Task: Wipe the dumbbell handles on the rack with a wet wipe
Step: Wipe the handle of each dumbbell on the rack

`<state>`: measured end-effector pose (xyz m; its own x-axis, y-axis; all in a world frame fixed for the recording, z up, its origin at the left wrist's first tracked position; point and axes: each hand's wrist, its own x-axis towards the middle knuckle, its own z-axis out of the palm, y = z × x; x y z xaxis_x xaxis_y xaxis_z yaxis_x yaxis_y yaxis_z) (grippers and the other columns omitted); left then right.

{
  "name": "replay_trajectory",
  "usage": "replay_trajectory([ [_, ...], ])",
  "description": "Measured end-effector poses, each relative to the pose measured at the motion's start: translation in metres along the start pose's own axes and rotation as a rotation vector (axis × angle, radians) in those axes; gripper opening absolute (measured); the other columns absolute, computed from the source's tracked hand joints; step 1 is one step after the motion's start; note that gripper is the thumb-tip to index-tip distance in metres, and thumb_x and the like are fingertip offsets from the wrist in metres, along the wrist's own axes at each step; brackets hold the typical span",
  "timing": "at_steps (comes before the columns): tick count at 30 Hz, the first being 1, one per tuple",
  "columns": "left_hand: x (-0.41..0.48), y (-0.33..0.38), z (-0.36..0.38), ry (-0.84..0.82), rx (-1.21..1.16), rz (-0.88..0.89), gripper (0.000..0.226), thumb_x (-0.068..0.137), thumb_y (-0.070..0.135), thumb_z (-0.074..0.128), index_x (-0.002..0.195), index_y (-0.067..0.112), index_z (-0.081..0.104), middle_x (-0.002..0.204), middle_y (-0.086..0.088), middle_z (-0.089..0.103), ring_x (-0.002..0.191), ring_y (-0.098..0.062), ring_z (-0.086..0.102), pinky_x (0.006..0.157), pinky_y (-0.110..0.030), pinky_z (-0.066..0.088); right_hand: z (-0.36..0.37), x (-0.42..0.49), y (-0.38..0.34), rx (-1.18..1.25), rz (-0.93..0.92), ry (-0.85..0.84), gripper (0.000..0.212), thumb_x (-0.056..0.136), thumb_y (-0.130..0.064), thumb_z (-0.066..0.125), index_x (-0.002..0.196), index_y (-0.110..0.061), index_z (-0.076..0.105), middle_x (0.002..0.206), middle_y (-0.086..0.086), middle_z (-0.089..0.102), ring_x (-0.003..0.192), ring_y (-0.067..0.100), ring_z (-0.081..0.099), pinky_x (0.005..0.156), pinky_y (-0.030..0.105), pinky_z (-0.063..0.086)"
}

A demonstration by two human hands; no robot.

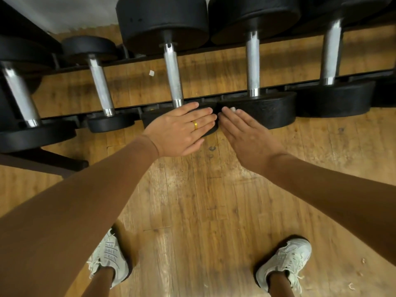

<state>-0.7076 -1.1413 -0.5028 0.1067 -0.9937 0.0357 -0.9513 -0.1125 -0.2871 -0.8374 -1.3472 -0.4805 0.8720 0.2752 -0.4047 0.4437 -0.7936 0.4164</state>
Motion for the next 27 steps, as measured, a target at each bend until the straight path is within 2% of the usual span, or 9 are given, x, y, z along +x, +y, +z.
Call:
replay_trajectory([
  [3,0.0,-0.002,-0.001,0.0,-0.001,0.0,0.055,0.111,0.037,0.031,0.151,0.004,0.048,0.155,-0.014,0.049,0.149,-0.027,0.04,0.126,-0.047,0.024,-0.003,0.011,-0.004,-0.03,0.01,-0.008,0.072,0.101,-0.035,0.022,0.156,0.002,-0.007,0.165,0.022,-0.01,0.152,0.038,-0.016,0.124,0.05,-0.006],
  [7,0.0,-0.002,0.001,0.01,-0.005,-0.001,0.053,0.111,0.036,0.032,0.149,0.004,0.05,0.154,-0.013,0.051,0.148,-0.027,0.042,0.127,-0.046,0.022,0.013,-0.024,0.018,0.04,0.071,0.083,0.075,0.099,-0.029,0.026,0.156,-0.004,-0.015,0.165,0.016,-0.02,0.152,0.032,-0.018,0.125,0.048,-0.001],
  [9,0.0,-0.001,0.001,0.01,-0.015,-0.005,0.053,0.111,0.036,0.032,0.149,0.004,0.051,0.154,-0.013,0.051,0.147,-0.027,0.042,0.127,-0.046,0.022,0.021,-0.043,0.021,0.254,0.205,0.155,0.08,0.099,-0.03,0.037,0.158,-0.007,-0.01,0.166,0.013,-0.017,0.153,0.029,-0.016,0.126,0.047,0.004],
  [11,0.0,-0.001,0.001,0.006,-0.016,-0.009,0.053,0.111,0.036,0.03,0.149,0.004,0.05,0.154,-0.013,0.05,0.148,-0.027,0.042,0.127,-0.046,0.022,0.027,-0.053,0.012,0.601,0.404,0.203,0.085,0.099,-0.037,0.047,0.16,-0.009,-0.006,0.167,0.01,-0.015,0.154,0.026,-0.014,0.126,0.046,0.003],
  [14,0.001,-0.001,0.0,0.001,-0.016,-0.011,0.053,0.111,0.036,0.03,0.15,0.004,0.049,0.155,-0.013,0.049,0.148,-0.027,0.041,0.127,-0.046,0.021,0.029,-0.047,-0.015,1.016,0.684,0.319,0.084,0.101,-0.045,0.043,0.159,-0.006,-0.004,0.167,0.01,-0.013,0.154,0.026,-0.015,0.126,0.041,-0.004],
  [16,0.003,-0.001,0.0,-0.002,-0.012,-0.007,0.053,0.111,0.035,0.031,0.15,0.005,0.048,0.156,-0.013,0.049,0.148,-0.028,0.041,0.127,-0.046,0.021,0.026,-0.034,-0.025,1.164,0.811,0.418,0.078,0.103,-0.041,0.038,0.159,-0.005,-0.002,0.168,0.012,-0.01,0.154,0.026,-0.016,0.126,0.043,-0.003],
  [19,0.001,-0.001,-0.001,-0.004,-0.019,-0.008,0.052,0.111,0.034,0.031,0.15,0.004,0.048,0.155,-0.014,0.049,0.148,-0.028,0.041,0.127,-0.046,0.023,0.02,-0.02,-0.035,1.202,0.895,0.491,0.076,0.104,-0.037,0.039,0.159,-0.002,0.001,0.167,0.015,-0.008,0.153,0.03,-0.016,0.126,0.049,0.001],
  [22,0.001,0.0,-0.002,-0.011,-0.017,0.003,0.052,0.111,0.034,0.029,0.15,0.005,0.048,0.156,-0.014,0.048,0.148,-0.028,0.041,0.127,-0.046,0.023,0.024,-0.024,-0.044,1.117,0.847,0.489,0.074,0.104,-0.032,0.045,0.158,0.001,0.006,0.167,0.017,-0.002,0.154,0.034,-0.011,0.126,0.052,0.007],
  [27,0.0,-0.004,0.002,0.008,-0.028,0.009,0.051,0.111,0.034,0.032,0.149,0.004,0.049,0.155,-0.015,0.049,0.147,-0.029,0.042,0.126,-0.047,0.026,0.036,-0.022,-0.029,1.041,0.771,0.512,0.057,0.105,-0.001,0.035,0.158,-0.002,0.014,0.167,0.016,0.006,0.155,0.032,-0.003,0.124,0.054,0.014],
])
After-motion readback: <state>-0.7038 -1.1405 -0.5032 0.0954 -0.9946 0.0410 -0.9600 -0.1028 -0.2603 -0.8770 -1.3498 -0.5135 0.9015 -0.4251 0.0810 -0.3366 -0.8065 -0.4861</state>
